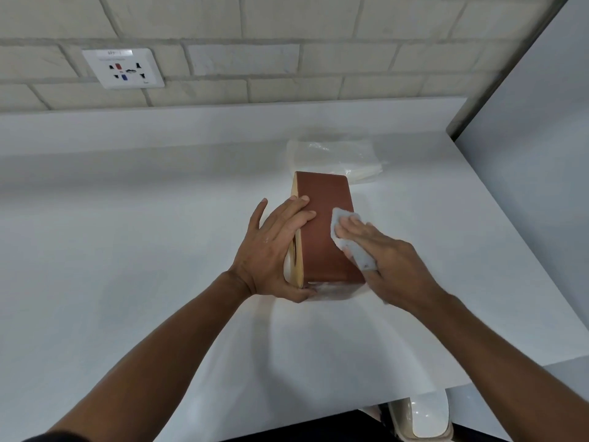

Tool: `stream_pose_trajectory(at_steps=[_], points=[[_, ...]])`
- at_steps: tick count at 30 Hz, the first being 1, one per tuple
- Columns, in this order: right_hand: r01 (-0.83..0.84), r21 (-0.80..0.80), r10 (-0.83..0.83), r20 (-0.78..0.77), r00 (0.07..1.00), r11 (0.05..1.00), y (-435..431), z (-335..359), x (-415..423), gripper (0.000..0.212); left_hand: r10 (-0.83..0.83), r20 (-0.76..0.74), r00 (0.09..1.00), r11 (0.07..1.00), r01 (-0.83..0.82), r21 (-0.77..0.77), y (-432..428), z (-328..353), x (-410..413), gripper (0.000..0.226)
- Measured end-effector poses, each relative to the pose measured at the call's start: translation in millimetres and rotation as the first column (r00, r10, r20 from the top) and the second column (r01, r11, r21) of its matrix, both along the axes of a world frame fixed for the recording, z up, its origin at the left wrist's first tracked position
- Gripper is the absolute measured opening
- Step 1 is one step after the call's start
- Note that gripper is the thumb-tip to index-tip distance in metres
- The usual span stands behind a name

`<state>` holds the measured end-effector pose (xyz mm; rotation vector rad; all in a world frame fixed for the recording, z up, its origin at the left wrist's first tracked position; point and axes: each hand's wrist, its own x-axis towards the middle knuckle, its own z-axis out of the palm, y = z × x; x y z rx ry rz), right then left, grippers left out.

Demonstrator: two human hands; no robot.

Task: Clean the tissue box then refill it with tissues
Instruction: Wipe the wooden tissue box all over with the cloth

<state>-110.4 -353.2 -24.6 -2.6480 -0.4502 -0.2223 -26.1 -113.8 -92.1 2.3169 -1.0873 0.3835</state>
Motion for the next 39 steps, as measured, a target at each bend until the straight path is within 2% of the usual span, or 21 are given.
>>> stream_pose_trajectory(at_steps=[2,4,6,8,11,12,16,17,21,25,26,29,30,34,35,37,39], points=[[-0.037,-0.037,0.038,0.03,0.999,0.999,15,0,-5,0.057,0.004,0.01,1.0,1.0,-0.004,-0.01,-1,-1,0,0.126],[-0.215,-0.135,0.221,0.037,0.974,0.967,34,-2,-25,0.059,-0.001,0.026,1.0,1.0,0.001,-0.011,-1,-3,1,0.126],[-0.316,-0.195,0.324,0.007,0.946,0.928,36,-1,-33,0.059,-0.003,0.042,0.999,1.0,0.003,-0.006,-1,-4,2,0.127],[-0.275,-0.175,0.283,0.023,0.959,0.945,22,-1,-26,0.058,0.003,0.036,0.999,1.0,-0.002,-0.008,-1,-3,2,0.126],[-0.101,-0.099,0.104,0.029,0.994,0.99,11,2,-16,0.058,0.0,0.004,1.0,1.0,0.0,-0.015,-1,-2,1,0.125],[-0.101,-0.1,0.105,0.035,0.994,0.99,18,3,-16,0.058,-0.001,-0.001,1.0,1.0,0.001,-0.018,-1,-3,1,0.125],[-0.342,-0.199,0.352,0.014,0.936,0.918,42,-2,-28,0.06,-0.012,0.019,1.0,1.0,0.012,0.004,-1,-6,3,0.126],[-0.345,-0.197,0.356,0.021,0.934,0.918,36,-1,-25,0.059,-0.011,0.019,1.0,1.0,0.01,0.006,0,-5,3,0.126],[-0.15,-0.108,0.154,0.035,0.987,0.983,20,5,-11,0.058,-0.005,-0.004,1.0,1.0,0.005,-0.005,0,-2,0,0.127],[-0.346,-0.188,0.357,0.032,0.933,0.919,37,0,-26,0.057,0.001,0.031,1.0,0.999,-0.002,0.033,0,-6,-1,0.135],[-0.344,-0.187,0.356,0.035,0.934,0.92,34,2,-22,0.057,0.007,0.032,0.999,0.999,-0.009,0.045,1,-6,-1,0.137],[-0.179,-0.106,0.182,0.025,0.983,0.978,28,6,2,0.062,0.015,0.041,0.999,0.996,-0.019,0.091,1,-7,0,0.138],[-0.177,-0.105,0.18,0.019,0.983,0.979,33,5,3,0.062,0.016,0.044,0.999,0.995,-0.021,0.1,1,-7,0,0.137],[-0.382,-0.161,0.391,0.027,0.92,0.91,35,-5,-21,0.057,0.012,0.071,0.997,0.993,-0.02,0.113,1,-8,1,0.136],[-0.358,-0.124,0.365,0.04,0.93,0.925,25,-5,-19,0.057,0.015,0.07,0.997,0.995,-0.022,0.099,1,-7,0,0.136],[-0.192,-0.011,0.192,0.053,0.98,0.981,11,-3,-13,0.054,0.017,0.062,0.998,0.996,-0.022,0.085,1,-5,-1,0.137],[0.073,0.188,-0.058,-0.082,0.995,0.979,7,6,-12,0.041,0.011,0.053,0.999,0.993,-0.017,0.114,3,-3,-1,0.142]])
